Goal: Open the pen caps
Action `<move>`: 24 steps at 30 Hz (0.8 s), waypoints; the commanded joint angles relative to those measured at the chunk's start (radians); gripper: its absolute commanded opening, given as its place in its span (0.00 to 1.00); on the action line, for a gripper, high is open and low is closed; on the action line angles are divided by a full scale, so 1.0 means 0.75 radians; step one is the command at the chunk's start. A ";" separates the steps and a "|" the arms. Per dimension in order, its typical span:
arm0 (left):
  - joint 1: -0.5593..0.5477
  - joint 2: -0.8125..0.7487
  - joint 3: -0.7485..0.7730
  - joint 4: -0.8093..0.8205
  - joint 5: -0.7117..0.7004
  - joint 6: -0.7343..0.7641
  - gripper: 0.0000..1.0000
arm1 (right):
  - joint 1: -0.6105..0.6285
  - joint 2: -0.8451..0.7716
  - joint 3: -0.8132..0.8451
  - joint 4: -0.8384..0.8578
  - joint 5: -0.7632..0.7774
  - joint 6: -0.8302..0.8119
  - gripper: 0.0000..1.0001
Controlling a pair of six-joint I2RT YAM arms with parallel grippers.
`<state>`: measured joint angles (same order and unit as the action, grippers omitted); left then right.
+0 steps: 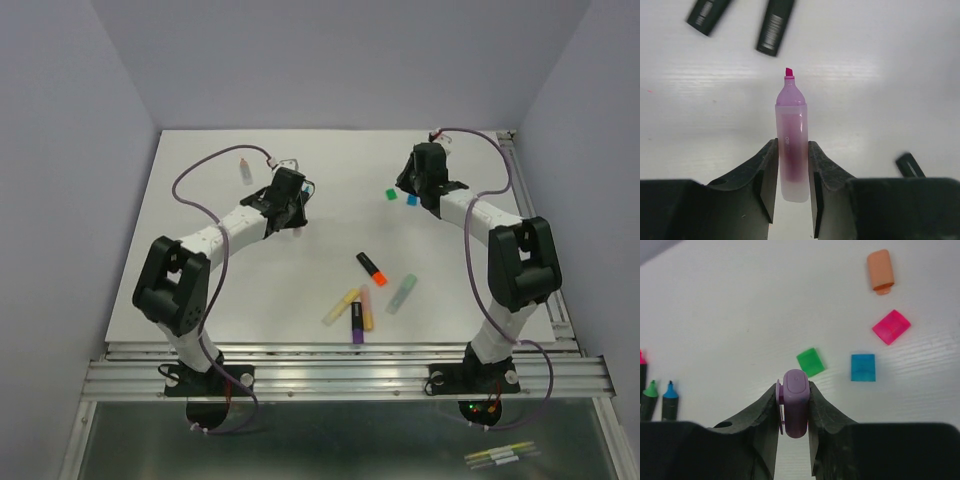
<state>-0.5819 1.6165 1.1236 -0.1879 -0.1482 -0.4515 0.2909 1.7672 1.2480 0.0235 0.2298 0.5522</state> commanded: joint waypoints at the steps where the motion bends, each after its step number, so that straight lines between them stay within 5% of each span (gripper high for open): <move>1: 0.131 0.143 0.211 -0.089 -0.115 0.046 0.00 | -0.028 0.104 -0.003 -0.082 0.029 -0.075 0.10; 8: 0.224 0.301 0.351 -0.099 -0.209 0.093 0.00 | -0.040 0.208 0.046 -0.125 0.086 -0.067 0.14; 16: 0.267 0.465 0.453 -0.099 -0.166 0.213 0.00 | -0.042 0.268 0.077 -0.164 0.117 -0.049 0.30; 21: 0.271 0.491 0.467 -0.095 -0.187 0.246 0.06 | -0.042 0.239 0.066 -0.181 0.123 -0.039 0.62; 23: 0.269 0.493 0.473 -0.099 -0.195 0.258 0.15 | -0.042 0.217 0.062 -0.205 0.127 -0.041 0.77; 24: 0.269 0.493 0.471 -0.099 -0.197 0.266 0.27 | -0.042 0.205 0.058 -0.211 0.129 -0.039 0.82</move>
<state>-0.3813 2.0041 1.4269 -0.2546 -0.2642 -0.2958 0.2626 1.9579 1.2488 -0.1120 0.2955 0.5213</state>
